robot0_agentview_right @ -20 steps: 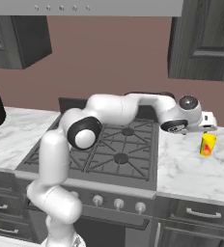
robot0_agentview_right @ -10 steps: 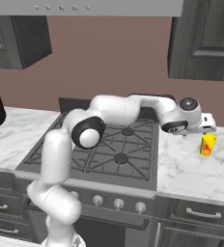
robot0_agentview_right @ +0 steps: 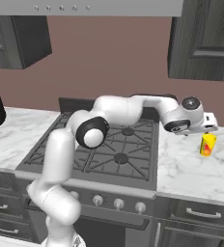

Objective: Pick the cup and bowl from the counter and place them on the counter next to the sink.

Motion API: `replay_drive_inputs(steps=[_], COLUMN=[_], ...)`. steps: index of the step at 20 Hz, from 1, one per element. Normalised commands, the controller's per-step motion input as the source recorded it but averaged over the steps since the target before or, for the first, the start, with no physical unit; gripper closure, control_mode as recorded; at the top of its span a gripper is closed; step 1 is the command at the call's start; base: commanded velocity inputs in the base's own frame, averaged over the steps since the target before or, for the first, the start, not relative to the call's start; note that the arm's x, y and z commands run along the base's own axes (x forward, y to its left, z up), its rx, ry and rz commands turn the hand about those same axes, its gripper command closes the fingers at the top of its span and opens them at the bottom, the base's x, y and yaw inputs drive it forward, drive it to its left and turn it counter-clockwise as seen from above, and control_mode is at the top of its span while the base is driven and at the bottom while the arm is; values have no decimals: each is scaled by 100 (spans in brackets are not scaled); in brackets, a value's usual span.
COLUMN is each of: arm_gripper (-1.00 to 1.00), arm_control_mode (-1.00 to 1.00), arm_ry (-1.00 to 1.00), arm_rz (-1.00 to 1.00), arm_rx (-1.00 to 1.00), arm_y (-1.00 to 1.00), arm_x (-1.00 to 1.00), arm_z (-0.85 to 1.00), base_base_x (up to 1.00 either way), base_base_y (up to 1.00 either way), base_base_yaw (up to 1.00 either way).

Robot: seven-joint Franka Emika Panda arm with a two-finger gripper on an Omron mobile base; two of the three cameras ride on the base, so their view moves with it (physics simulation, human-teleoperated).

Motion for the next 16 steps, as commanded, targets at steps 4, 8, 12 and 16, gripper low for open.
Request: replay_drive_inputs(steps=[4,8,12,16], arm_gripper=[-100,-100,-100,-100], arm_control_mode=[-100,-100,-100,-100], arm_ry=[8,7,7,3], arm_rz=[0,2,2,2], arm_rx=[0,0,0,0], arm_y=[-1,-3,-2,0], arm_x=[8,8,2,6], arm_z=[0,0,0,-2], base_base_x=[0,0,0,0], base_base_y=[0,0,0,0], base_base_yaw=[0,0,0,0])
